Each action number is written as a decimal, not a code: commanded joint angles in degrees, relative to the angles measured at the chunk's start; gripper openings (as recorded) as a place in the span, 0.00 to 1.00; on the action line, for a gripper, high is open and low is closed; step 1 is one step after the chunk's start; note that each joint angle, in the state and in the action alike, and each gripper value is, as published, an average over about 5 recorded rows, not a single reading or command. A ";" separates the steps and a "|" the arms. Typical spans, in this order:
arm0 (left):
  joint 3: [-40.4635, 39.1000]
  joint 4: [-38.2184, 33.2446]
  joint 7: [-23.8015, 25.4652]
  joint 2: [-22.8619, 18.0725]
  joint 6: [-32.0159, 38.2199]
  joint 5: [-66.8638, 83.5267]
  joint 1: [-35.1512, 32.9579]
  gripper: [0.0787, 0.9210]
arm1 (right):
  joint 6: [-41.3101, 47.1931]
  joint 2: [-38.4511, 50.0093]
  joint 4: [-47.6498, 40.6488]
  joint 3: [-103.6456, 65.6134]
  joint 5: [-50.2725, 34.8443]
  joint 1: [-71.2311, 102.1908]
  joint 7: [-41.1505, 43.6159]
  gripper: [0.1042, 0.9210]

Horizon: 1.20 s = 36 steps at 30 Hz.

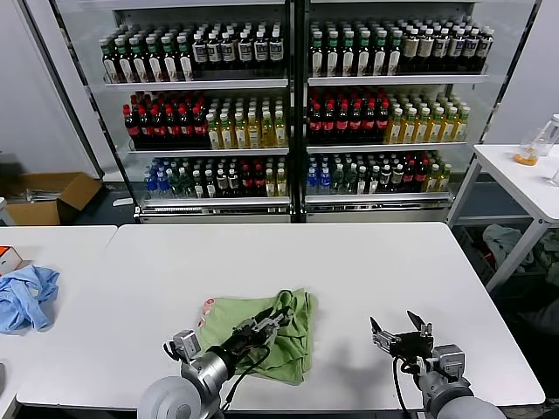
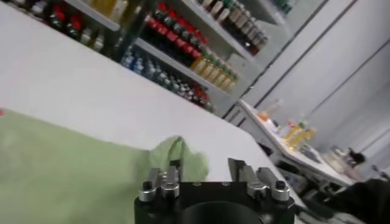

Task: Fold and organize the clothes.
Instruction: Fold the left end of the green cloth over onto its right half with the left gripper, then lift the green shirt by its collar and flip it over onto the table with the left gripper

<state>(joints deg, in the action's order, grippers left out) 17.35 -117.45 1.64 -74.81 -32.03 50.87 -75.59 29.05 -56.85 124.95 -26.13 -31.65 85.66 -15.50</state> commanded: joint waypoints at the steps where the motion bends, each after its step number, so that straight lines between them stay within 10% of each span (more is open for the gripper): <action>1: 7.33 -6.57 0.88 0.71 1.82 0.55 -3.72 0.62 | -0.13 0.01 -0.49 0.25 -0.11 -0.76 0.09 0.88; 11: 15.95 0.40 -6.11 3.42 9.19 -17.59 -7.17 0.88 | -0.47 -0.01 -0.74 -0.04 -0.18 -0.65 0.26 0.88; 36: 10.35 6.05 -4.61 1.50 5.95 -20.32 -7.41 0.88 | -0.42 0.43 -0.33 -0.43 -0.17 -0.63 0.16 0.88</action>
<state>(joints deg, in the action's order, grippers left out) 27.91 -112.93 -3.32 -73.44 -26.00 30.85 -82.46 28.58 -56.42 124.52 -26.60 -31.82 85.12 -15.31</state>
